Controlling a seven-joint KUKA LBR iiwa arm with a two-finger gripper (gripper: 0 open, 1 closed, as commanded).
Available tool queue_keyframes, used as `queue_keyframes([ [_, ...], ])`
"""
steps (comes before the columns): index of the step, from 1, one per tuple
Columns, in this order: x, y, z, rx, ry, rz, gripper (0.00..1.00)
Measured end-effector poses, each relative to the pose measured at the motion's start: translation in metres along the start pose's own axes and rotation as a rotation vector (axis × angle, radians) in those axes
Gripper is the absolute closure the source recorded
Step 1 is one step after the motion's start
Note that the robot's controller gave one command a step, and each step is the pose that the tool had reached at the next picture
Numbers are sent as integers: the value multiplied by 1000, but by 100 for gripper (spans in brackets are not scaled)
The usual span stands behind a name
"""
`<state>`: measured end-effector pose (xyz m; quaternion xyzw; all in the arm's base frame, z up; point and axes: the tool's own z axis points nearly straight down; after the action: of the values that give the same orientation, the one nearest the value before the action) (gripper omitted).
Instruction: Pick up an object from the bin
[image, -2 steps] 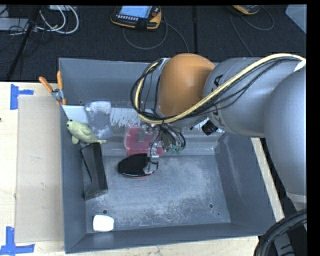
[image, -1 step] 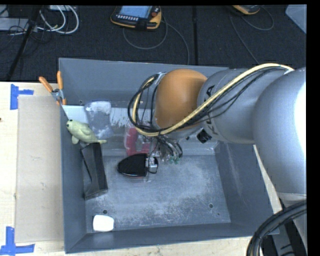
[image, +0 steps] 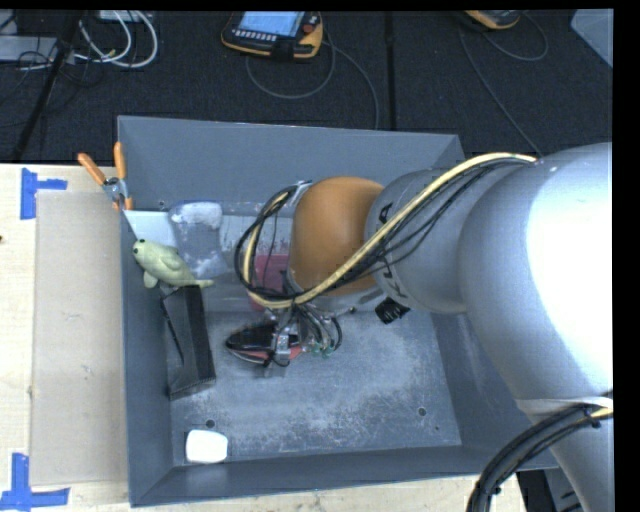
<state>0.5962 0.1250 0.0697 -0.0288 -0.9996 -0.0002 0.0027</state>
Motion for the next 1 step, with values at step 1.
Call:
queue_keyframes([
  [1, 0, 0, 0, 0, 0, 1, 100],
])
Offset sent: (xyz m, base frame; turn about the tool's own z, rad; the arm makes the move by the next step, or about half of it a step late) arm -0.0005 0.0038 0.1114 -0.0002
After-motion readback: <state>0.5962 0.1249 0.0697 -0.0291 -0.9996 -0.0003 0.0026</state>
